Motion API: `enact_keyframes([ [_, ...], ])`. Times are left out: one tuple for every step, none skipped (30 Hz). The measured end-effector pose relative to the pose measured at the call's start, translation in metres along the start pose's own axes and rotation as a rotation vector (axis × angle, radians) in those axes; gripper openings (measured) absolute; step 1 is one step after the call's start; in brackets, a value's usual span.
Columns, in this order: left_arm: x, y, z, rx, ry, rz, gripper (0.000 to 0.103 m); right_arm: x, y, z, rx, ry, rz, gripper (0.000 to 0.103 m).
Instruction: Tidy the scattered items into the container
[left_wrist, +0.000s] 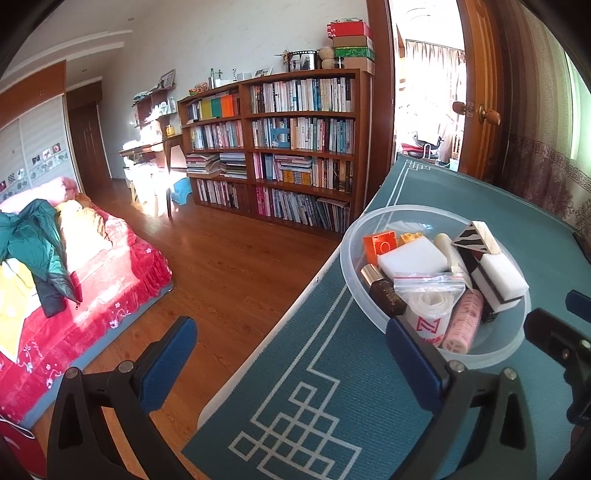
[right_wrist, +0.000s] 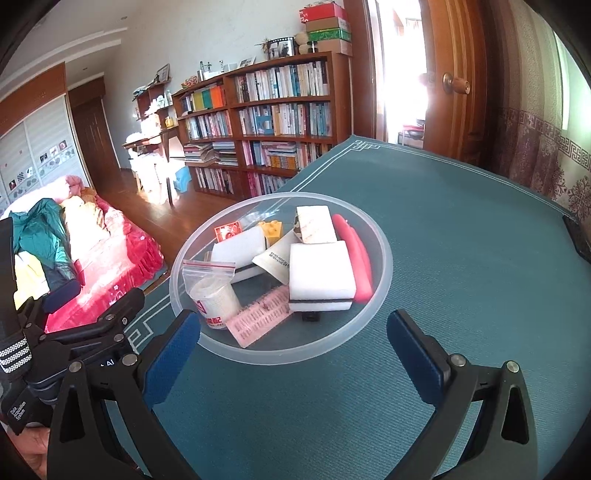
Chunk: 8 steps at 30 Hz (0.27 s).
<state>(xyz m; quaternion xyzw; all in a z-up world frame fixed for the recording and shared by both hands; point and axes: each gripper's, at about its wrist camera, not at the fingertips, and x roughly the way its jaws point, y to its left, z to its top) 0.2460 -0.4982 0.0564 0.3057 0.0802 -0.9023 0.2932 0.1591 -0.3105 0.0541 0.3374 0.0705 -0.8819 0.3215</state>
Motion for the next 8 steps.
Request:
enact_keyframes([
  [0.0006, 0.0007, -0.0001, 0.000, 0.002, 0.000, 0.103, 0.0014, 0.0014, -0.0004, -0.002, 0.003, -0.001, 0.103],
  [0.0011, 0.0008, -0.0004, 0.001, 0.004, 0.000, 0.103, 0.0028, 0.0024, -0.0011, -0.004, 0.005, -0.003, 0.103],
  [0.0012, 0.0008, -0.0005, 0.003, 0.004, -0.001, 0.103, 0.0040, 0.0027, -0.0017, -0.005, 0.007, -0.005, 0.103],
  [0.0011, 0.0010, -0.0009, 0.005, 0.005, -0.002, 0.103, 0.0049, 0.0028, -0.0025, -0.007, 0.009, -0.008, 0.103],
  [0.0016, 0.0006, -0.0011, 0.008, 0.007, -0.003, 0.103, 0.0058, 0.0024, -0.0033, -0.007, 0.010, -0.010, 0.103],
  [0.0019, 0.0002, -0.0015, 0.010, 0.009, -0.005, 0.103, 0.0065, 0.0016, -0.0040, -0.005, 0.013, -0.013, 0.103],
  [0.0025, 0.0002, -0.0017, 0.012, 0.012, -0.008, 0.103, 0.0071, 0.0004, -0.0047, -0.002, 0.016, -0.017, 0.103],
  [0.0026, -0.0003, -0.0020, 0.015, 0.013, -0.009, 0.103, 0.0081, -0.0013, -0.0053, 0.001, 0.018, -0.020, 0.103],
])
